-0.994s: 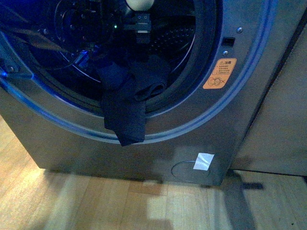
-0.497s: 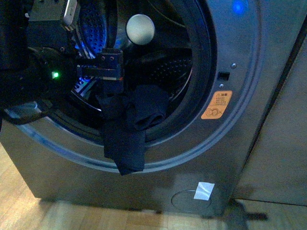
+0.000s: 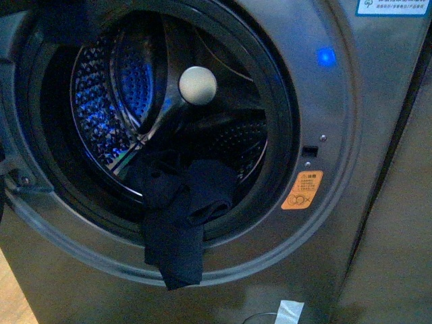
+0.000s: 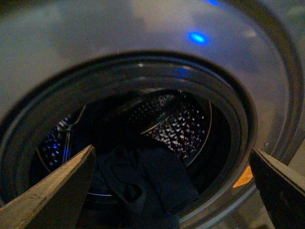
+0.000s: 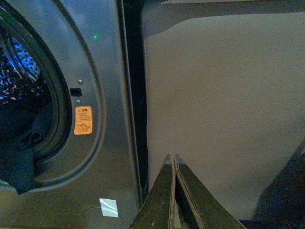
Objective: Put clothes into washing machine
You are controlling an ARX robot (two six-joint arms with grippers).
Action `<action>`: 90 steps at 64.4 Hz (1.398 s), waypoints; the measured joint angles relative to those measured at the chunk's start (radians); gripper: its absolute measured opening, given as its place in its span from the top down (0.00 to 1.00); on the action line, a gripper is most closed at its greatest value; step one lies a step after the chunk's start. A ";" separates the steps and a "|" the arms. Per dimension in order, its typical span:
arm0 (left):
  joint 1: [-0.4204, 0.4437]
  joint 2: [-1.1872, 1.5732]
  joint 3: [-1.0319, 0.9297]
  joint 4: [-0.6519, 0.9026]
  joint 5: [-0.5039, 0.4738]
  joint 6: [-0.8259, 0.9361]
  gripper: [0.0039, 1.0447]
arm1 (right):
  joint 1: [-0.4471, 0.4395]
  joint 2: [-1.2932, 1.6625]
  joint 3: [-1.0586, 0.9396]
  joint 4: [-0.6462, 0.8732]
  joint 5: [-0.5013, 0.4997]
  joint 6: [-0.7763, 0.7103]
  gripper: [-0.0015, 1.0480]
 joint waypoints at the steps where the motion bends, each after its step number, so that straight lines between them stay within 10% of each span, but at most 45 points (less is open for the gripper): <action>1: 0.003 -0.024 -0.001 -0.011 0.002 0.000 0.06 | 0.000 0.000 0.000 0.000 0.000 0.000 0.98; 7: 0.012 -0.174 -0.018 -0.077 -0.002 -0.001 0.06 | 0.000 0.000 0.000 0.000 0.000 0.000 0.98; 15: -0.026 -0.409 -0.115 -0.315 -0.303 -0.034 0.30 | 0.000 0.000 0.000 0.000 0.000 0.000 0.98; 39: 0.125 -0.626 -0.422 -0.243 -0.182 -0.052 0.97 | 0.000 0.000 0.000 0.000 0.000 0.000 0.98; 56: 0.269 -0.727 -0.533 -0.234 -0.043 -0.055 0.97 | 0.000 0.000 0.000 0.000 0.000 0.000 0.98; 90: 0.274 -0.870 -0.632 -0.269 -0.035 -0.055 0.97 | 0.000 0.000 0.000 0.000 0.000 0.000 0.98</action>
